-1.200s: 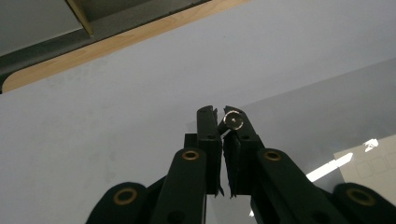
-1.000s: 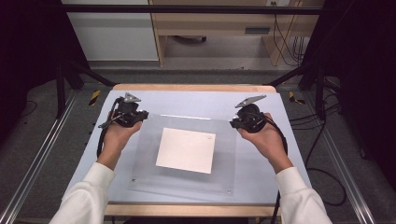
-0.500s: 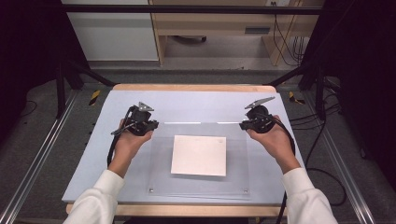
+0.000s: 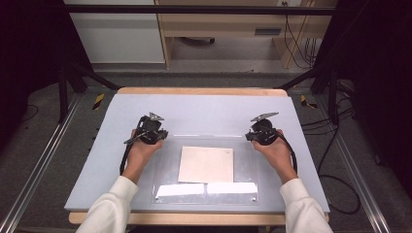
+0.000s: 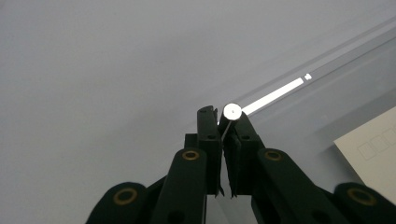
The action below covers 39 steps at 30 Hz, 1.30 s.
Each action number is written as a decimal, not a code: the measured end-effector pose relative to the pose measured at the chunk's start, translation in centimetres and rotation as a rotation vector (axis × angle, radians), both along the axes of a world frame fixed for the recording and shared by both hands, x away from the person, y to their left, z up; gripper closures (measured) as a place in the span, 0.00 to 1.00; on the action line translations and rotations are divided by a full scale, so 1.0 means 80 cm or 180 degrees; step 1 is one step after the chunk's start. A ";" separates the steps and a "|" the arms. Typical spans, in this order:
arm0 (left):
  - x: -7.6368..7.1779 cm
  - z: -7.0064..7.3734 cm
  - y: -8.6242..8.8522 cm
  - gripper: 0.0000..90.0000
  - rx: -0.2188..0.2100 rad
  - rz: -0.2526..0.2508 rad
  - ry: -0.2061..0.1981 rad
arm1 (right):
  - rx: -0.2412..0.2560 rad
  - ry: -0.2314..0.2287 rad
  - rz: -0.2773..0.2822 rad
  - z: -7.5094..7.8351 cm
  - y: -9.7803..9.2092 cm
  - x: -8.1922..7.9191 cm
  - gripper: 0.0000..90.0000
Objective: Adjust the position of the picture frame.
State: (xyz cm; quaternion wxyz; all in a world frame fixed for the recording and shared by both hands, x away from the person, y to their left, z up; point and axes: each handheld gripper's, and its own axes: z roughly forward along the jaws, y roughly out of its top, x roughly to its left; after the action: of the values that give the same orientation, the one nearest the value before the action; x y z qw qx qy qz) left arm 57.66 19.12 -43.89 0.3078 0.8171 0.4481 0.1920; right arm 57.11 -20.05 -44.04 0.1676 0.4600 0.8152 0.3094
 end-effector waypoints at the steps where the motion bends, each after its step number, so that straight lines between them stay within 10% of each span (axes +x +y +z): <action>1: 0.001 -0.003 0.000 0.94 -0.0044 0.0019 -0.0002 | 0.0000 0.0000 0.0000 0.000 0.000 0.000 0.94; 39: -0.002 -0.023 -0.002 0.94 -0.0089 0.0079 -0.0139 | 0.0053 -0.0249 -0.0165 -0.026 0.002 -0.007 0.94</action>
State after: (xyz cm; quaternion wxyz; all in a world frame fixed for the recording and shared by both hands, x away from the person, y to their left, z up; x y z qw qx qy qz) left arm 57.53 18.96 -45.74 0.3264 0.8027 0.4541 0.2073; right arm 56.52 -19.90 -46.13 0.2035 0.4700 0.7931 0.3296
